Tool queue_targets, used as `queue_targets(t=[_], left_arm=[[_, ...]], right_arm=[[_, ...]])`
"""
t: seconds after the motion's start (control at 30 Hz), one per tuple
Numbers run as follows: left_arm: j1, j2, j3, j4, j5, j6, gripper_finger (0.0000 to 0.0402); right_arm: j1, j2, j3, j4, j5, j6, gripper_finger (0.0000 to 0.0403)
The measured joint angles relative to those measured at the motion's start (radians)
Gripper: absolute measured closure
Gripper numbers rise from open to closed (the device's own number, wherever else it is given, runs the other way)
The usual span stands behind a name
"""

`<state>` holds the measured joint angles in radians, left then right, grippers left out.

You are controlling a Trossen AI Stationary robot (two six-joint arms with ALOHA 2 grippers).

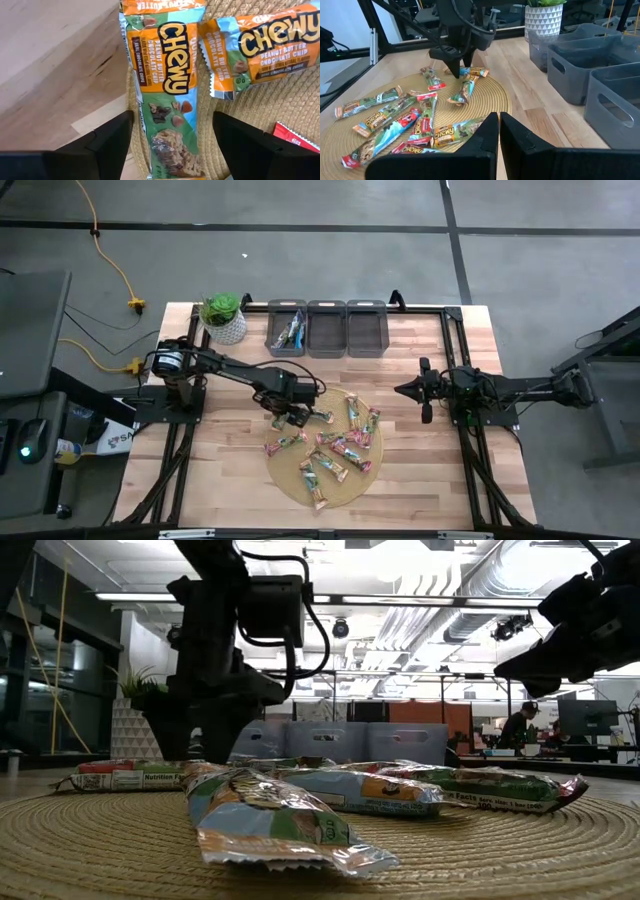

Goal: Pick and place Granola Bars by type
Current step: Put the yellow granola bar into the middle black bin

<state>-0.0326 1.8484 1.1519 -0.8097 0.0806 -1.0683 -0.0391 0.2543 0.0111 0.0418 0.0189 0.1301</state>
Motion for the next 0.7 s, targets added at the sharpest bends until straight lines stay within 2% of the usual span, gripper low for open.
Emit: queue_targets(t=[0.43,0.7], left_arm=[[0.000,0.001,-0.001,0.003,0.010,0.002,0.0212],[0.000,0.002,-0.001,-0.008,0.010,0.002,0.0241]], right_arm=[[0.000,0.000,0.000,0.000,0.000,0.000,0.0403],[0.000,0.000,0.000,0.000,0.000,0.000,0.0403]])
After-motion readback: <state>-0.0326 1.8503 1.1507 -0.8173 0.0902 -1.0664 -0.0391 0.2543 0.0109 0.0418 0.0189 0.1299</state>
